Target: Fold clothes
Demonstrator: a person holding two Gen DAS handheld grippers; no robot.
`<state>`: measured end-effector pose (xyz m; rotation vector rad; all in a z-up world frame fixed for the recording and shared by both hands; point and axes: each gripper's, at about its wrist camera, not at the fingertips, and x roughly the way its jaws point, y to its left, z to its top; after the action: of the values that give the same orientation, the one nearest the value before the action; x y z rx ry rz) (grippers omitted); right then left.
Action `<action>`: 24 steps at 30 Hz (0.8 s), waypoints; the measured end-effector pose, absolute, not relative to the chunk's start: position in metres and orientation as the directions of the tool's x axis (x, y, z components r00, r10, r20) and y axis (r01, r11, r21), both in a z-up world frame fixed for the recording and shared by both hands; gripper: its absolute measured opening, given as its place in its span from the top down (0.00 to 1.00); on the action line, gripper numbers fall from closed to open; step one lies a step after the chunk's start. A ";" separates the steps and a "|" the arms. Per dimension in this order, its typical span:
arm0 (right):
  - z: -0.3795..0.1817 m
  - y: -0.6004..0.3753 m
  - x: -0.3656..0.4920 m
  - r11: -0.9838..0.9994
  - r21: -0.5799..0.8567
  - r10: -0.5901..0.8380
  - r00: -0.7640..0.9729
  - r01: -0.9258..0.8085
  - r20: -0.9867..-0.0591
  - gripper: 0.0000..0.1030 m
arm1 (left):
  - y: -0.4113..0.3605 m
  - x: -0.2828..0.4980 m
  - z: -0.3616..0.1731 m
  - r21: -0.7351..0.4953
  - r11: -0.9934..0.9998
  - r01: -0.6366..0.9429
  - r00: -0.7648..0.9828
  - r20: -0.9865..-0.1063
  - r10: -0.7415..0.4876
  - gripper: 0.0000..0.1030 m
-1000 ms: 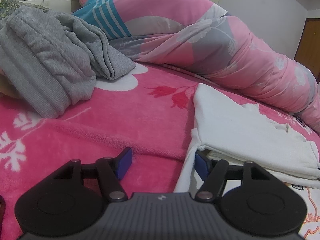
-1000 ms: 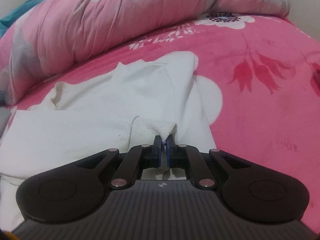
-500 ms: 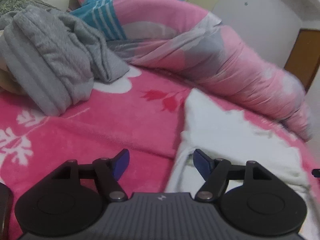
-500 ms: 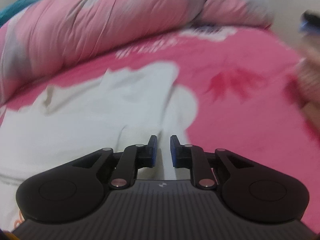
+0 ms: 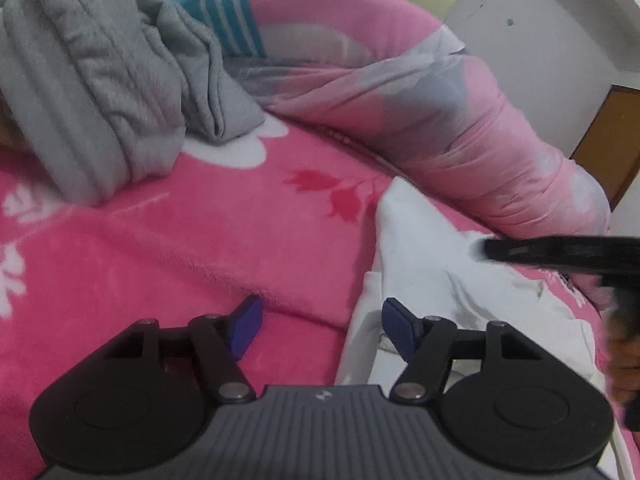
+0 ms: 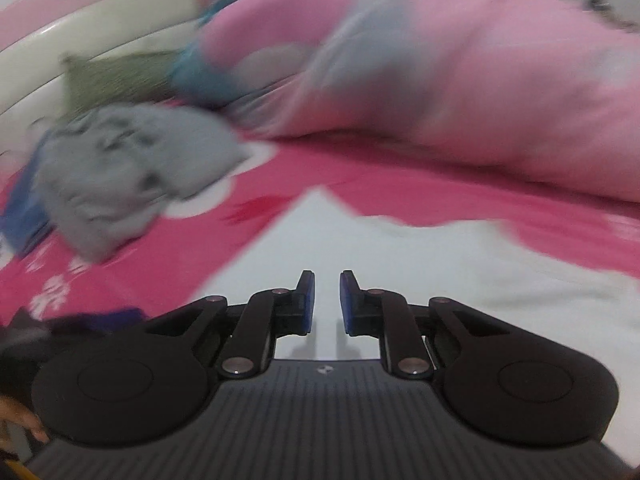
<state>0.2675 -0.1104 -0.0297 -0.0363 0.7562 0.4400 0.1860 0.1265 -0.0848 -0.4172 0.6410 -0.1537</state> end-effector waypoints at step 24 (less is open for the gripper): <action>-0.072 -0.067 0.409 0.924 0.156 0.351 0.611 -0.350 -0.710 1.00 | 0.128 0.182 -0.087 -0.411 0.912 0.016 0.797 -0.546 -0.260 0.34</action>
<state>0.4092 -0.0669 -0.0721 0.0016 0.8197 0.4045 0.1825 0.1276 -0.0874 -0.4030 0.6354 -0.1524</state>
